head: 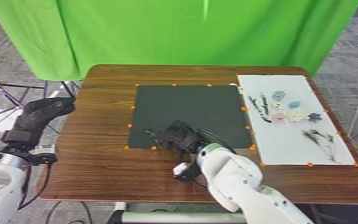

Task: Arrange flowers

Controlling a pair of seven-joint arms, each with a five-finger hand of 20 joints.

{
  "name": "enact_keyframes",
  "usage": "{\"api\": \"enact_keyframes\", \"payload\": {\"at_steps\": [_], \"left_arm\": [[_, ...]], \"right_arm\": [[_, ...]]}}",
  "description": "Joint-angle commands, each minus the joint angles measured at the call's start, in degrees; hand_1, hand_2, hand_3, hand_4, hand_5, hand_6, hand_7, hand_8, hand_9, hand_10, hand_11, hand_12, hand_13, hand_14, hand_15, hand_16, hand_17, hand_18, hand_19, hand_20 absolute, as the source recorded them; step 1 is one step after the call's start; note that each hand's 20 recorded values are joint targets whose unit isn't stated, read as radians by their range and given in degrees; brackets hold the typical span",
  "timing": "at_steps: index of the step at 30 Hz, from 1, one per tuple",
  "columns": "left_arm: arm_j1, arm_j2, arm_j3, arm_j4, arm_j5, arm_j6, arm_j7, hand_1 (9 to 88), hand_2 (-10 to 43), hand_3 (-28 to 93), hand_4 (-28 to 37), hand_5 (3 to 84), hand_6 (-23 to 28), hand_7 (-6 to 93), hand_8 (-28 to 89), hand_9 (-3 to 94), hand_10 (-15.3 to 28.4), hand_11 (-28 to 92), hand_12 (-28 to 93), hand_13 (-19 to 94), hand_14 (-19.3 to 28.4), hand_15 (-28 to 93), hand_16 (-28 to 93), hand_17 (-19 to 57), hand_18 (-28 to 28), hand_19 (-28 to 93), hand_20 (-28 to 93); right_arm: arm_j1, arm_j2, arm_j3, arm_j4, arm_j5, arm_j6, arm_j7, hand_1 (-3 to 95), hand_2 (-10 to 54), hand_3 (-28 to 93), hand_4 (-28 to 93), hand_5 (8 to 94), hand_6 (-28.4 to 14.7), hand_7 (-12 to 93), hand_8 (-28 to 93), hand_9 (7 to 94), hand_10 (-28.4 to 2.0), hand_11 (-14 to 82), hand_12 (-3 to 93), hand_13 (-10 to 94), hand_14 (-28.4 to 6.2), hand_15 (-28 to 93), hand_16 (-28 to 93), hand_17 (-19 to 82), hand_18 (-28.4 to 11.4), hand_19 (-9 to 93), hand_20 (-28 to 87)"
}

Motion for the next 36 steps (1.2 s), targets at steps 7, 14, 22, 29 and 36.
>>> {"api": "enact_keyframes", "payload": {"at_steps": [7,14,22,29,36], "left_arm": [[-0.34,-0.61,0.2,0.02,0.19,-1.03,-0.38,33.6,-5.4,61,-15.5,49.2,4.3,16.8,-7,46.6,13.9,21,12,37,17.8,20,2,6.2,13.2,8,19],[-0.51,-0.64,0.29,-0.02,0.21,-1.08,-0.39,33.7,-5.4,60,-15.5,49.2,4.3,16.8,-7,46.5,13.7,21,12,37,17.9,19,2,6.0,13.2,8,19],[-0.6,-0.85,0.38,0.02,0.2,-1.15,-0.38,33.8,-5.4,60,-15.5,49.1,4.3,16.7,-7,46.3,13.7,21,12,37,17.9,19,2,6.0,13.2,8,19],[0.04,-0.97,-0.07,-0.2,0.0,-0.77,-0.49,33.7,-5.5,60,-15.4,49.1,4.3,16.7,-7,46.2,13.6,21,12,37,17.9,19,2,5.9,13.2,8,19],[-0.79,-0.53,0.87,-0.17,0.37,-1.07,-0.46,33.7,-5.4,60,-15.5,49.1,4.3,16.7,-7,46.2,13.6,21,12,36,17.9,19,2,5.9,13.3,8,19]], "right_arm": [[0.95,-2.94,-1.5,2.06,0.1,-1.37,0.2,14.8,7.4,60,-9,67.6,-6.7,56,-11,73.9,-19.1,9.6,13.1,94,-5.2,54,25,67,-13.2,93,43],[1.09,-3.68,-1.67,2.61,0.87,-1.83,0.25,14.9,7.5,60,-9,67.6,-6.7,56,-12,73.9,-19.0,9.6,13.1,94,-5.2,53,25,67,-13.1,93,43],[1.12,-3.4,-2.09,2.33,-3.95,1.51,0.15,15.0,7.4,60,-9,67.6,-6.7,56,-12,74.0,-19.1,9.7,13.1,94,-5.2,53,25,67,-13.1,93,43],[7.07,-0.97,-5.53,2.42,-5.61,15.0,-9.06,14.9,7.2,61,-9,67.9,-6.5,58,-12,77.8,-18.1,11.0,15.4,94,-4.9,55,25,67,-13.7,93,46],[15.52,-1.17,-10.12,4.73,-1.2,1.69,-15.04,15.2,7.8,61,-10,68.1,-5.2,42,-10,74.4,-17.0,9.9,15.7,94,-4.8,56,25,67,-13.8,93,48]]}}
